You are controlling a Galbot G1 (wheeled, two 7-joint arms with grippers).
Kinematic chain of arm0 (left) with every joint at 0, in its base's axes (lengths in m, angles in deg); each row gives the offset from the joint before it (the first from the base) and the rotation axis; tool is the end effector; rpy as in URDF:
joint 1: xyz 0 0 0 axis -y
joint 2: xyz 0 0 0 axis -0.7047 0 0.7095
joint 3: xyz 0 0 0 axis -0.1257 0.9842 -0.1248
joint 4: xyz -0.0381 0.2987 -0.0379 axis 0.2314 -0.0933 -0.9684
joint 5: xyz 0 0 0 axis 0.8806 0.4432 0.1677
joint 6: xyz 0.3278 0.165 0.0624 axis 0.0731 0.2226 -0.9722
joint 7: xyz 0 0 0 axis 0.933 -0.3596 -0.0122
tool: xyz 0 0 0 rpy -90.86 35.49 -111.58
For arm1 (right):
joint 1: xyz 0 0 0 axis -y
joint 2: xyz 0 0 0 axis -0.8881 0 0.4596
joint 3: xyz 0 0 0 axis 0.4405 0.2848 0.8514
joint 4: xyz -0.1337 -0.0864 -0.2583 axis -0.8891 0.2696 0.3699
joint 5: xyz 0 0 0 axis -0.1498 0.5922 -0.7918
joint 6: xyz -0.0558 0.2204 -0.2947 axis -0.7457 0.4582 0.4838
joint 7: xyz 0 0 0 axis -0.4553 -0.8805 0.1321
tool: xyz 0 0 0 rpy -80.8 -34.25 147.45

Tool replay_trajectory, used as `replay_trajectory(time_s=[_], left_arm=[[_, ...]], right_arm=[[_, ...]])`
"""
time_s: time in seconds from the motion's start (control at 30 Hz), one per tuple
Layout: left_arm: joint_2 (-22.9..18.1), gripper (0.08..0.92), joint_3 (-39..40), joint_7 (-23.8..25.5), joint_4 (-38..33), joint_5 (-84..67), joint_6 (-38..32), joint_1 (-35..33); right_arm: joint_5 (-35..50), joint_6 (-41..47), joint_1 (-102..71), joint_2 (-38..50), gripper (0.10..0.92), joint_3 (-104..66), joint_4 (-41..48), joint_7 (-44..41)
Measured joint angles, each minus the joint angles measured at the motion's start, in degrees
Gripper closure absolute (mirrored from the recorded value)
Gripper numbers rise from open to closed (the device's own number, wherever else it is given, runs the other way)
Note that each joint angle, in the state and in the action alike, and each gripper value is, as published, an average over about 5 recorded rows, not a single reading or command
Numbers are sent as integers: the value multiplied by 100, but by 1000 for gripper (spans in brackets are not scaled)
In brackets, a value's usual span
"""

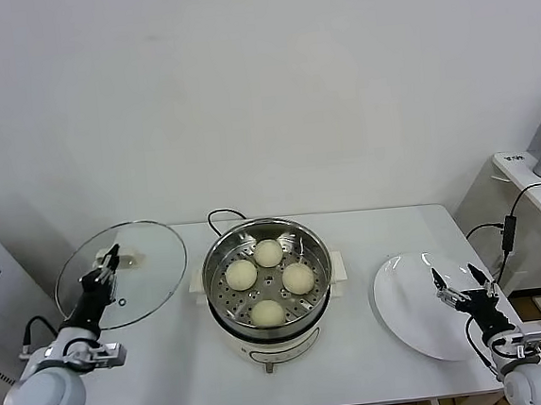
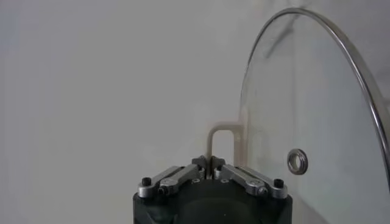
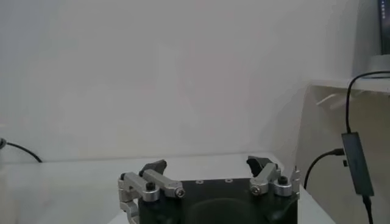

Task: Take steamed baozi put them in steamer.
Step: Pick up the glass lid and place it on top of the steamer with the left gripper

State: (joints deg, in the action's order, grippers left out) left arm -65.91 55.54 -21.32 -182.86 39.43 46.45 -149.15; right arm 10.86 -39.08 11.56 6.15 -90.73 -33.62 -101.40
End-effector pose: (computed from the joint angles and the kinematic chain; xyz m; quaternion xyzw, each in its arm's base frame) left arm 0.3042 0.1107 -0.2154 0.0001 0.6863 0.7256 0.0498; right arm 0.2756 -0.2208 -0.3328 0.0032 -0.9992 -0.0097 0.0392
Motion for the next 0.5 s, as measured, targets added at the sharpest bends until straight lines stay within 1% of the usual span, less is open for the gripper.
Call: replay_trajectory(time_s=[0.23,0.5], left_arm=[[176,895,701,397,-587,38,1029,212],[115,895,1615,775,-904,477,2074,561]], right_arm=[[4,37,10,52,203,-1,-40,18],[-12,61,38,70,203,2,-10,22]])
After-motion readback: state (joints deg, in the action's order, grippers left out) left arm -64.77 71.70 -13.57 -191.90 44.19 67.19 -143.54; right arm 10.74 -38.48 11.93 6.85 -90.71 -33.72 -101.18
